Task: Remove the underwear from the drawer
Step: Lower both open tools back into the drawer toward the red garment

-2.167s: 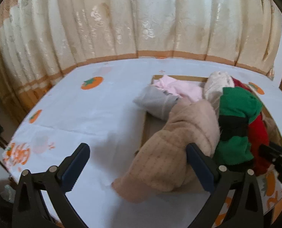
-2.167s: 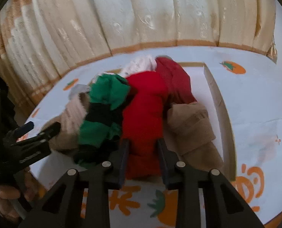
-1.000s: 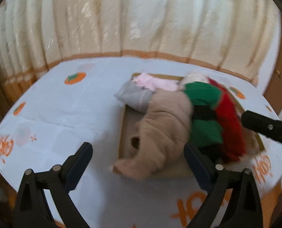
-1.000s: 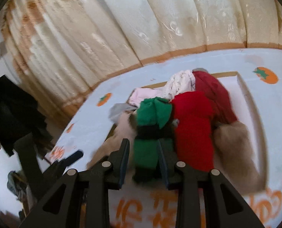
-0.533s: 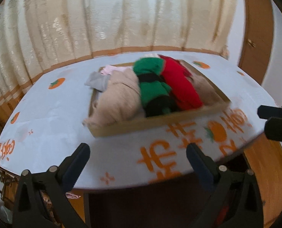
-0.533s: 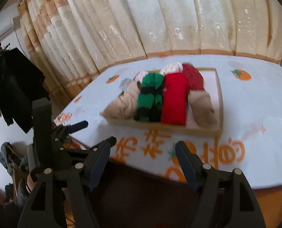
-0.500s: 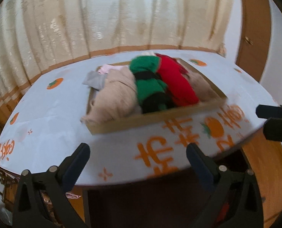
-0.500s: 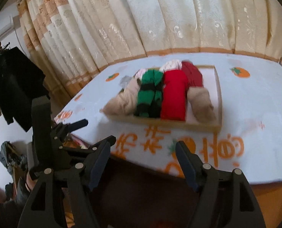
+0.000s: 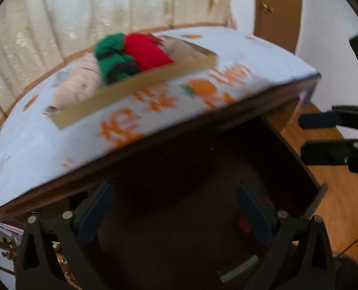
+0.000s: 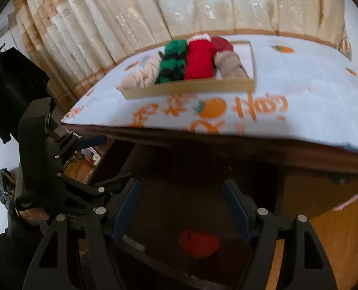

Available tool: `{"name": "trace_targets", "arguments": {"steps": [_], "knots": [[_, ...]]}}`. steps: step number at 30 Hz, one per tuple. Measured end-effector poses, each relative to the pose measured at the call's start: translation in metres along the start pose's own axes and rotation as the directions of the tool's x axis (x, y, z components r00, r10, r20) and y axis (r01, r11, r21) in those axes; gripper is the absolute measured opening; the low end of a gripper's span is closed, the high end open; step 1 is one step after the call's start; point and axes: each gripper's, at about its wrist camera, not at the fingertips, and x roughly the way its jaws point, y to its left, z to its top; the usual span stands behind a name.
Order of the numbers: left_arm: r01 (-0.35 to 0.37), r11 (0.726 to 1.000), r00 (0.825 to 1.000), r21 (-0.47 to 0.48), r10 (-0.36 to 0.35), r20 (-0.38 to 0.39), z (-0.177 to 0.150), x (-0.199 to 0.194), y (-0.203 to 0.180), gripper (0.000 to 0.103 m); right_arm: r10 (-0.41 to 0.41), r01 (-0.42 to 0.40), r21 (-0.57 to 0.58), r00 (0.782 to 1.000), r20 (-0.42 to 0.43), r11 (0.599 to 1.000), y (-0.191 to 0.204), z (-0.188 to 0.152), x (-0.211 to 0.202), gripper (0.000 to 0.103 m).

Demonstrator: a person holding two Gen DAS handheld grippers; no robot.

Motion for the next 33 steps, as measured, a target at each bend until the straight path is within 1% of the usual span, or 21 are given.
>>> {"name": "trace_targets", "arguments": {"steps": [5, 8, 14, 18, 23, 25, 30, 33], "knots": [[0.044, 0.998, 0.997, 0.046, -0.041, -0.057, -0.014, 0.016, -0.025, 0.103, -0.029, 0.029, -0.001, 0.999, -0.038, 1.0, -0.008, -0.026, 0.001, 0.073], [0.047, 0.996, 0.994, 0.073, -0.04, -0.099, -0.018, 0.026, -0.037, 0.103, -0.037, 0.038, 0.016, 0.998, -0.056, 0.999, -0.014, -0.035, 0.002, 0.073], [0.039, 0.992, 0.989, 0.12, -0.021, -0.148, -0.021, 0.042, -0.054, 0.103, -0.042, 0.047, 0.065, 0.995, -0.088, 0.997, -0.033, -0.053, 0.005, 0.073], [0.04, 0.985, 0.984, 0.171, -0.009, -0.179, -0.022, 0.052, -0.066, 0.103, -0.046, 0.055, 0.087, 0.994, -0.1, 0.995, -0.043, -0.06, 0.001, 0.073], [0.087, 0.976, 0.969, 0.199, -0.036, -0.246, -0.023, 0.068, -0.079, 0.103, -0.048, 0.059, 0.099, 0.993, -0.109, 0.993, -0.052, -0.065, -0.002, 0.073], [0.11, 0.971, 0.96, 0.211, -0.048, -0.276, -0.022, 0.075, -0.083, 0.103, -0.048, 0.059, 0.095, 0.993, -0.111, 0.994, -0.053, -0.065, -0.002, 0.073], [0.155, 0.96, 0.946, 0.232, -0.077, -0.315, -0.021, 0.084, -0.09, 0.103, -0.051, 0.062, 0.088, 0.991, -0.122, 0.994, -0.055, -0.065, 0.0, 0.073], [0.191, 0.955, 0.932, 0.228, -0.103, -0.348, -0.019, 0.092, -0.092, 0.103, -0.05, 0.061, 0.074, 0.989, -0.136, 0.995, -0.056, -0.064, 0.002, 0.073]]}}
